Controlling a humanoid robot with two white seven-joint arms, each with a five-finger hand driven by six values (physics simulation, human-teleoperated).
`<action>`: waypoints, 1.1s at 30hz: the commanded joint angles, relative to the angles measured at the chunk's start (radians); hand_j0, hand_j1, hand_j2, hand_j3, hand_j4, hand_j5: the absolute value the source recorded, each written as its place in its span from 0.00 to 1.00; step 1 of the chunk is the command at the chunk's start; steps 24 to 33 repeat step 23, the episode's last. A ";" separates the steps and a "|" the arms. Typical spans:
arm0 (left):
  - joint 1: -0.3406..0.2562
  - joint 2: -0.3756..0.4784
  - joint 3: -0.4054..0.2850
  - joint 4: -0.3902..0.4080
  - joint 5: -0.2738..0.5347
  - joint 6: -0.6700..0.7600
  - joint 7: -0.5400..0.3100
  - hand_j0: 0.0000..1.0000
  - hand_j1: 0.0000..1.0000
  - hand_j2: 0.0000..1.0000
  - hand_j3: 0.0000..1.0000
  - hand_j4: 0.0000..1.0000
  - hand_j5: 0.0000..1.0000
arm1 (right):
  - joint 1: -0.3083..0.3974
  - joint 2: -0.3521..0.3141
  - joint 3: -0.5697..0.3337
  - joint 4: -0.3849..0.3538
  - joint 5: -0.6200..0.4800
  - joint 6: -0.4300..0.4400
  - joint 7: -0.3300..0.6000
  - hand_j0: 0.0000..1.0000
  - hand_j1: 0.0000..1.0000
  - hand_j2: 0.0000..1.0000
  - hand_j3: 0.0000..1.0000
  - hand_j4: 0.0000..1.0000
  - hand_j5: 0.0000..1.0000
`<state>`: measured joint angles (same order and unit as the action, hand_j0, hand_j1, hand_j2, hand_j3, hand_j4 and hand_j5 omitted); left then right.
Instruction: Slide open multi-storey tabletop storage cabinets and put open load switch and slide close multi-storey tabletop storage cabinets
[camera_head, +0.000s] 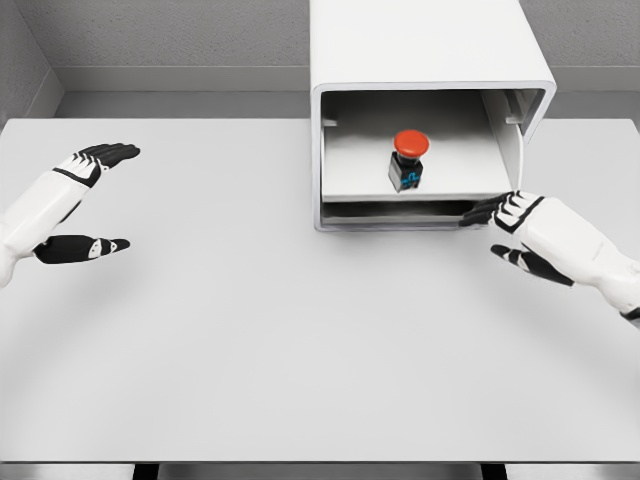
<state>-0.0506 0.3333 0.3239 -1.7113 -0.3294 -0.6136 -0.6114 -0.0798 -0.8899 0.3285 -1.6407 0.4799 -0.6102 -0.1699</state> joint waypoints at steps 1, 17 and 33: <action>-0.002 0.000 0.000 -0.001 0.007 0.003 0.001 1.00 1.00 1.00 1.00 1.00 1.00 | 0.000 0.029 0.003 0.018 -0.004 -0.001 0.016 0.72 0.72 0.72 0.72 0.72 0.72; 0.002 0.001 0.004 -0.001 0.007 0.003 0.001 1.00 1.00 1.00 1.00 1.00 1.00 | -0.078 -0.004 0.044 0.107 -0.018 -0.001 0.064 0.75 0.75 0.75 0.75 0.75 0.75; 0.003 0.003 0.004 0.001 0.000 0.003 0.001 1.00 1.00 1.00 1.00 1.00 1.00 | -0.051 -0.060 -0.039 0.190 -0.029 -0.001 0.063 0.76 0.76 0.76 0.76 0.76 0.76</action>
